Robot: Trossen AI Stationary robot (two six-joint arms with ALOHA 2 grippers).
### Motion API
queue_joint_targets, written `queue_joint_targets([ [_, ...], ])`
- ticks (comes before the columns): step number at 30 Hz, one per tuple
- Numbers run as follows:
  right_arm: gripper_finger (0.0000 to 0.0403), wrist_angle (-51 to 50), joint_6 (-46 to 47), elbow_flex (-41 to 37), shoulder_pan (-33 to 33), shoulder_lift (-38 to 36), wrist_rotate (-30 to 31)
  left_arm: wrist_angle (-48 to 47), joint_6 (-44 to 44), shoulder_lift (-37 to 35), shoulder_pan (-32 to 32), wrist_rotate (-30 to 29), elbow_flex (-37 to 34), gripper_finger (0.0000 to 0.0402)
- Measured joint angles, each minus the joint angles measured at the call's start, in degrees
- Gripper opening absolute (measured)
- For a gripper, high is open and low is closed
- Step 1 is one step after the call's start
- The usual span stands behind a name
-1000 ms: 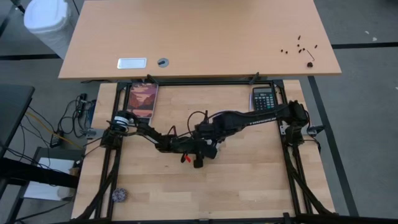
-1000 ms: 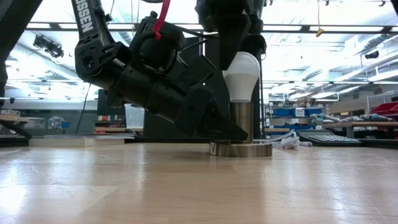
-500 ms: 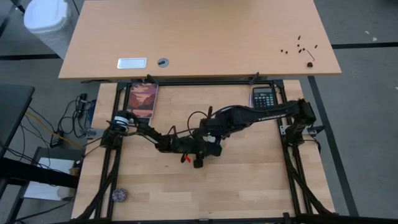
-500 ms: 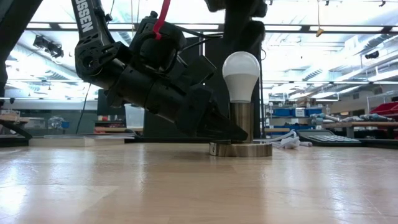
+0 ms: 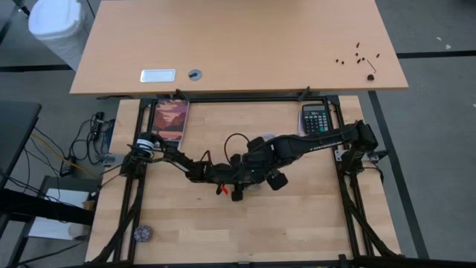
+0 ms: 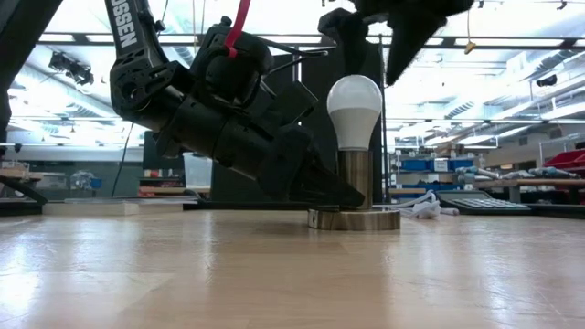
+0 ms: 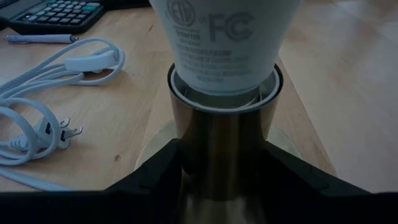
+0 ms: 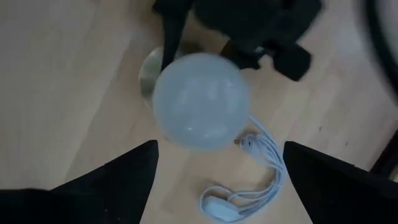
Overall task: Screw lightbulb
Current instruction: Insert the lightbulb into the lamp
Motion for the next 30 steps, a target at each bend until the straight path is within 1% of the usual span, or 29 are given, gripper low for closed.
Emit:
queue_joint_targets([
  [6,0.0350,-1.77,-8.59,0.00,-0.59,3.39,0.38,0.29,1.50,0.00,0.00,0.02,0.00,0.0193],
  [14,0.0347,-0.66,-19.13,-0.02,-0.67,7.60,0.29,0.06,1.52,0.00,0.00,0.03,0.00,0.0193],
  [20,0.0346,4.11,-22.42,-0.02,-0.59,7.89,-0.24,0.06,1.56,0.00,0.00,0.07,0.00,0.0193],
  [27,0.0346,4.25,-23.68,-0.02,-0.26,7.84,-2.98,0.07,1.69,0.00,0.00,0.04,0.00,0.0193],
  [30,0.0346,4.94,-24.98,-0.02,-0.20,7.84,-3.25,0.05,1.67,0.00,0.00,0.04,0.00,0.0193],
])
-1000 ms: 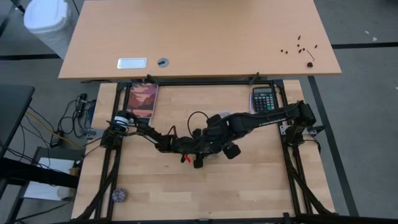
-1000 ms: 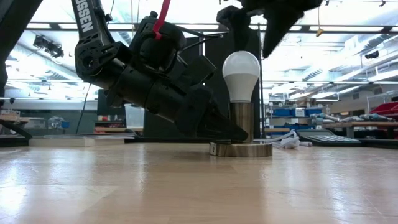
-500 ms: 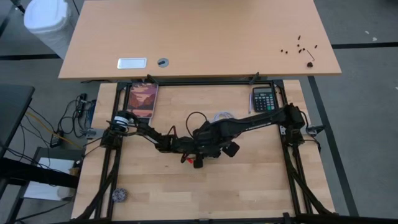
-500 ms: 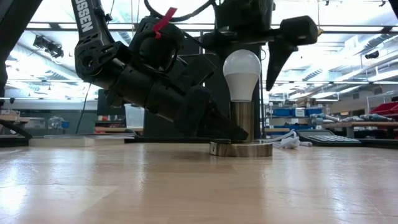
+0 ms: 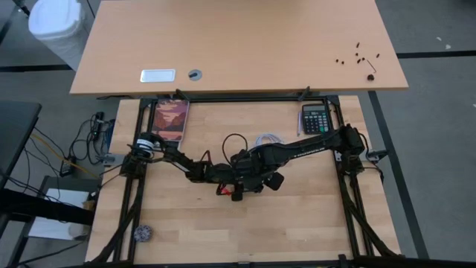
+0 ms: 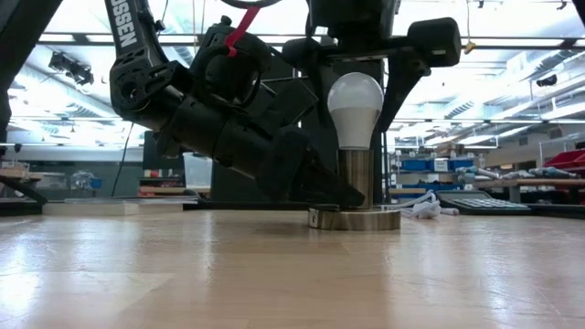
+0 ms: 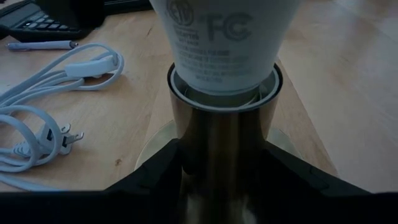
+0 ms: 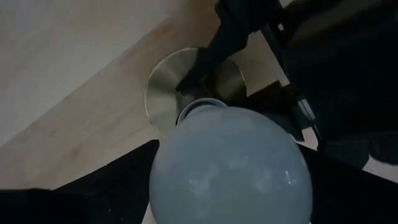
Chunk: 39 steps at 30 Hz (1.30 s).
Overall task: Screw lightbulb
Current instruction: Insert the lightbulb into the lamp
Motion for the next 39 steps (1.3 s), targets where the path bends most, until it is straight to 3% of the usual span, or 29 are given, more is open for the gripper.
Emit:
queue_joint_targets([
  [16,0.0343,4.78,-1.14,-4.02,-0.09,-0.21,-1.87,-0.18,-0.10,0.00,-0.01,-0.01,-0.01,0.0193],
  [31,0.0255,6.47,1.18,-4.98,-0.09,-0.22,-1.20,-0.22,-0.26,0.00,-0.02,0.02,-0.04,0.0193],
  [39,0.0274,7.26,8.44,-4.98,-0.49,-0.18,-3.43,-0.27,-0.44,0.00,-0.02,0.07,-0.02,0.0193],
])
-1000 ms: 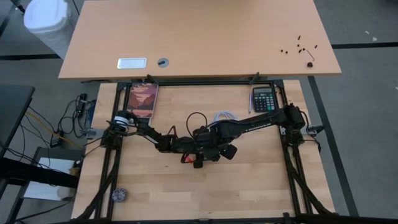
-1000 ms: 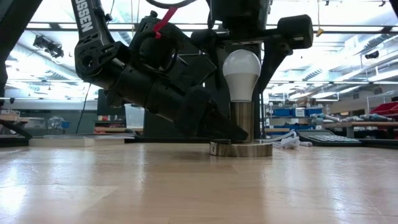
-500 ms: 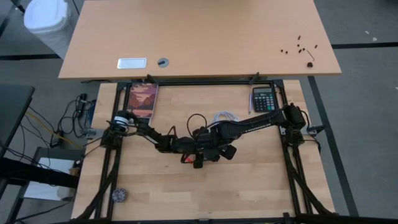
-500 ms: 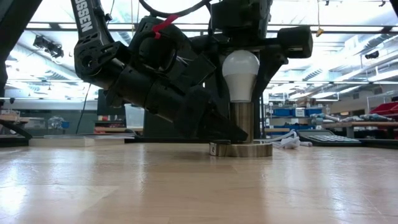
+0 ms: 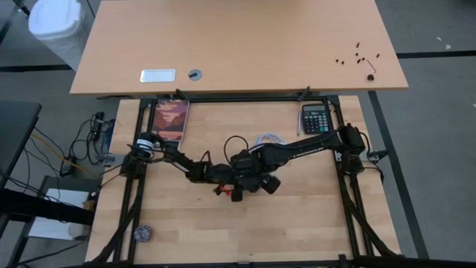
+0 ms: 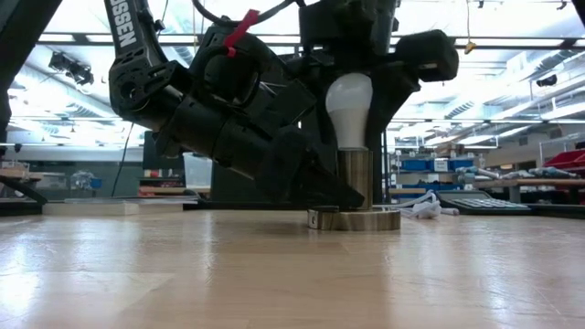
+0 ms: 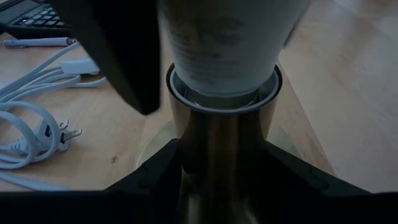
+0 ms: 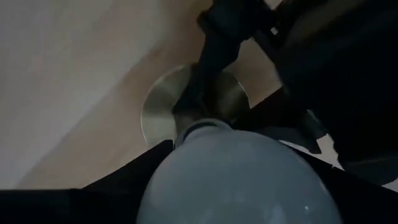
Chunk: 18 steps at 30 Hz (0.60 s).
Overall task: Screw lightbulb
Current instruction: Insert the lightbulb into the lamp
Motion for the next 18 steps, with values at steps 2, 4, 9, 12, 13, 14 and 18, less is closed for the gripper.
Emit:
queue_joint_targets([
  [2,0.0269,0.42,2.20,0.04,-0.14,0.00,-1.01,0.00,0.04,0.00,0.00,0.03,0.00,0.0193],
  [4,0.0260,0.50,4.68,0.04,-0.25,0.00,-1.99,0.00,0.02,0.00,0.00,0.05,0.00,0.0193],
  [9,0.0257,0.54,10.97,0.04,-0.23,0.04,-2.23,0.00,0.00,0.00,-0.04,0.24,0.00,0.0193],
  [12,0.0273,0.52,17.06,0.04,-0.25,0.04,-2.44,0.00,-0.25,0.00,-0.04,0.24,0.00,0.0193],
  [13,0.0277,0.54,19.10,0.04,-0.33,0.04,-2.83,0.00,-0.28,0.00,-0.04,0.24,0.00,0.0193],
  [14,0.0279,0.52,20.89,0.07,-0.44,0.04,-3.21,0.00,-0.28,0.00,-0.04,0.23,0.00,0.0193],
  [18,0.0272,1.45,29.90,0.07,-0.94,0.04,-5.37,0.02,-0.33,0.00,-0.04,0.21,0.00,0.0193],
])
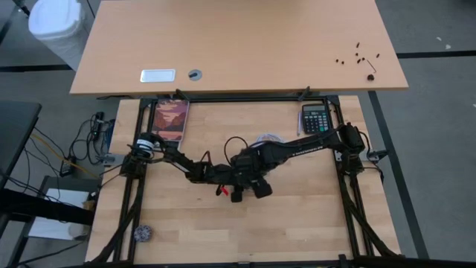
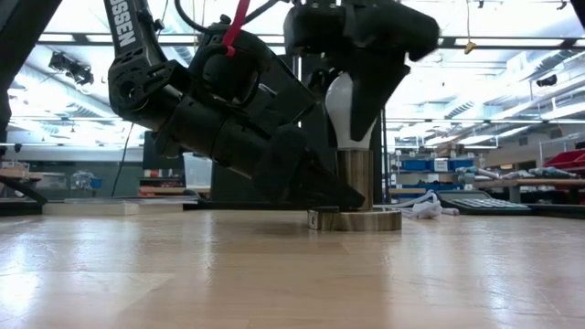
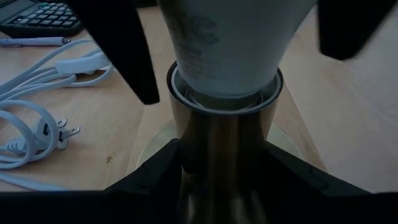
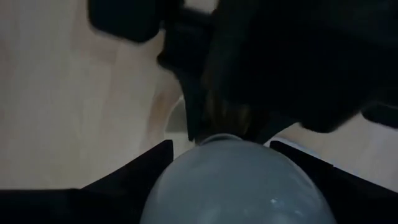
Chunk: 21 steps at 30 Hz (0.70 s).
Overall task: Screw lightbulb
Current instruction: Insert the lightbulb into the lamp
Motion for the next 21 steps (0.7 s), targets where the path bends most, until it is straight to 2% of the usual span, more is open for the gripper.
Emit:
queue_joint_targets([
  [5,0.0261,0.84,10.50,0.00,-0.75,0.02,-0.42,-0.02,-0.17,0.00,0.02,-0.10,0.00,0.0193],
  [13,0.0277,0.10,30.48,0.00,-1.67,0.07,1.00,0.03,-1.38,0.00,0.13,-0.38,0.00,0.0193],
  [21,0.0267,0.03,46.34,-0.02,-2.67,0.07,1.55,0.15,-2.69,0.00,0.17,-1.15,0.00,0.0193],
])
